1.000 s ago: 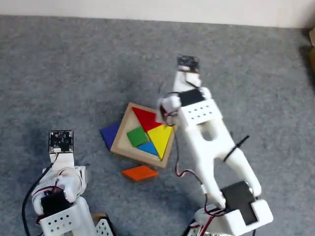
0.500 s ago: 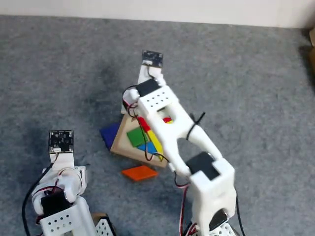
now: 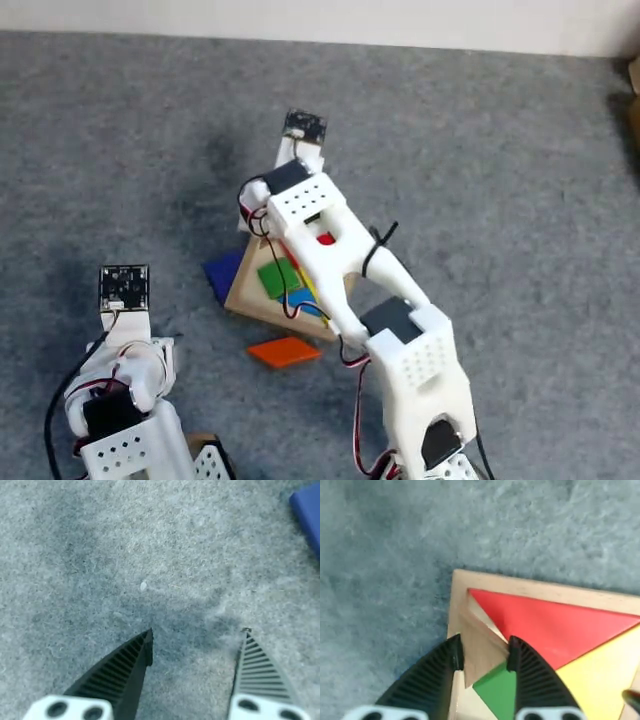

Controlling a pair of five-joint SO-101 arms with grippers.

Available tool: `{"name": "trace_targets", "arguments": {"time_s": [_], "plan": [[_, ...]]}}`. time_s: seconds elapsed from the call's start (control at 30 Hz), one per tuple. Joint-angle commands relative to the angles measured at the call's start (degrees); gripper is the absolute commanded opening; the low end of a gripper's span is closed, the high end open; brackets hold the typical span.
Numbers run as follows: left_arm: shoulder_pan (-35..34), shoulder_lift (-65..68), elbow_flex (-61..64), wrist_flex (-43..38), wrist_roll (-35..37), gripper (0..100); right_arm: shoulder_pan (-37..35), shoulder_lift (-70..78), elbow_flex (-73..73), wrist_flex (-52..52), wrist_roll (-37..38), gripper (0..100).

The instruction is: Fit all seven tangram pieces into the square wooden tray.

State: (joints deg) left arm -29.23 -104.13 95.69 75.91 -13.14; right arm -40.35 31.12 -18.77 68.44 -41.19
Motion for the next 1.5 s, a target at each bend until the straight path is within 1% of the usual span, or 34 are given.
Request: {"name": "trace_targets", "arguments": {"time_s": [0.0,0.13,0.37,0.53,0.6,0.67,0.7,0.77,1.03,1.23,1.33,1.47], "plan": [[-0.5,-0.4,-2.0,0.1,0.6,27,-2.1,-1.3,-3.4,1.4,-0.4,15.3],[-0.5,-0.4,-2.0,0.1,0.6,27,-2.9,-1.5,-3.5,3.2,-0.3,15.9],[-0.5,-0.4,-2.0,0.1,0.6,27,-2.0,-1.6,-6.5,7.0,0.3,16.2],[-0.5,-0.4,-2.0,0.1,0.6,27,-0.3,-1.6,-14.1,13.1,7.8,15.3],[-0.5,-0.4,-2.0,0.1,0.6,27,0.7,-1.5,-16.8,14.7,9.9,10.0],[-0.5,-0.4,-2.0,0.1,0.6,27,1.2,-1.3,-18.5,14.9,12.2,1.2],[-0.5,-0.4,-2.0,0.1,0.6,27,1.2,-1.2,-18.9,14.8,13.4,0.0],[-0.5,-0.4,-2.0,0.1,0.6,27,0.8,-1.0,-17.4,14.3,14.4,1.5],[-0.5,-0.4,-2.0,0.1,0.6,27,0.7,1.8,-6.7,6.9,18.2,0.4],[-0.5,-0.4,-2.0,0.1,0.6,27,0.8,2.8,-5.1,7.3,18.2,0.4],[-0.5,-0.4,-2.0,0.1,0.6,27,1.1,2.5,-1.2,7.3,18.8,0.4],[-0.5,-0.4,-2.0,0.1,0.6,27,1.2,2.4,4.9,7.3,25.8,0.4]]}}
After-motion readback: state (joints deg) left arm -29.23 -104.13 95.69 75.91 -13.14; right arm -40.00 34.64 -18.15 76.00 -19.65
